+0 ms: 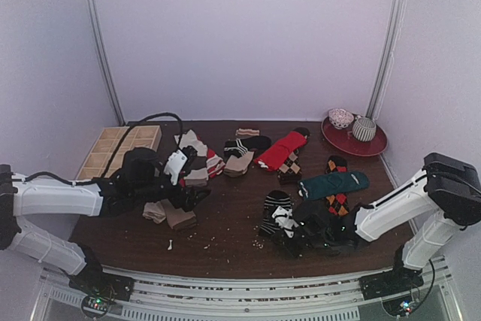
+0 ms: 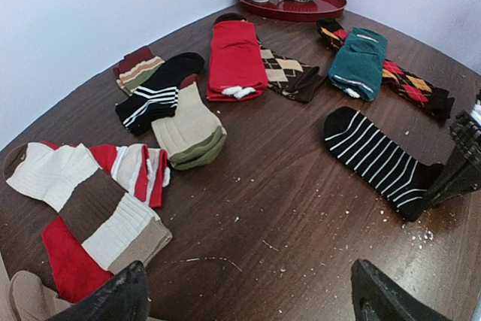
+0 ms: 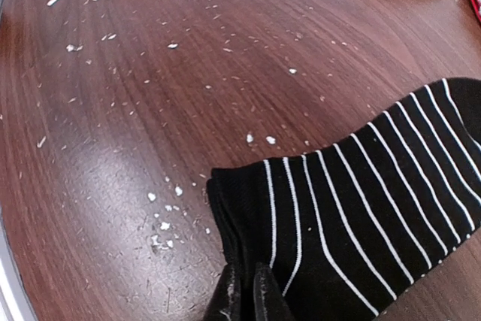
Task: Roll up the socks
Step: Pick up the pair of socks from the center of the board.
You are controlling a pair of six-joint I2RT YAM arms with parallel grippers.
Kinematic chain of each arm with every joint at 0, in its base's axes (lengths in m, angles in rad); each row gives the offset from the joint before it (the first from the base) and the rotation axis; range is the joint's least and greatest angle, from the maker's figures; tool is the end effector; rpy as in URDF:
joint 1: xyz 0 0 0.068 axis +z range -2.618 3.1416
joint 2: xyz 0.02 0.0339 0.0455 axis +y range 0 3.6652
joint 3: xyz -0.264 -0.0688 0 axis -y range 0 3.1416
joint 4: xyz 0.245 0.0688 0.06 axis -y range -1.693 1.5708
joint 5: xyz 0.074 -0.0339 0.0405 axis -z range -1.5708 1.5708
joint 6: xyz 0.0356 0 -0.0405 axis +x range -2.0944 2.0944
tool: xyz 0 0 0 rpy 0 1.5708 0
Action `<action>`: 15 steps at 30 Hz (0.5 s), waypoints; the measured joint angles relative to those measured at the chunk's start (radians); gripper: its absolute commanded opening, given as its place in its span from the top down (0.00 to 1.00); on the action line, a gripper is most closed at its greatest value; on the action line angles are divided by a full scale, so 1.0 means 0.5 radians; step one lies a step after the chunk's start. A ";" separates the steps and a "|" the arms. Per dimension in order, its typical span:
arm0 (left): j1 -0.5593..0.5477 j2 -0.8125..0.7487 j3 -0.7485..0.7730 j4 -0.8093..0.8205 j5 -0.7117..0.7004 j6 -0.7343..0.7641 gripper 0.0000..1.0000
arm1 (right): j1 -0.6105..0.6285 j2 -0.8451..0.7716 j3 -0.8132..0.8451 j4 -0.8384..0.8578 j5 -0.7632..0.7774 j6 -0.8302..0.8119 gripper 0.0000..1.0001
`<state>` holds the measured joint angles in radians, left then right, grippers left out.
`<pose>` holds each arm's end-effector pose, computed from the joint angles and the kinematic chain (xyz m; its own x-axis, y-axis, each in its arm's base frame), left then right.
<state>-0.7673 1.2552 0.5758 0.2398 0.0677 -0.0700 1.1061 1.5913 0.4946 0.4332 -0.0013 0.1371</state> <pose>0.1894 -0.1860 0.2106 -0.3571 0.2475 -0.9007 0.7134 0.6947 -0.0920 0.1241 0.2476 0.1194 -0.3957 -0.4843 -0.7803 -0.8483 0.5183 0.1085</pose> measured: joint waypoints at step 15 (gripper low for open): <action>-0.400 0.120 -0.233 0.427 0.388 0.230 0.07 | -0.264 0.363 0.769 -0.983 -1.115 0.345 1.00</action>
<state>-0.9672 1.3151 0.4591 0.4534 0.2615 0.0452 0.9741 1.7729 0.8791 -0.0586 -0.5587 0.3096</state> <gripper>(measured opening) 0.930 0.027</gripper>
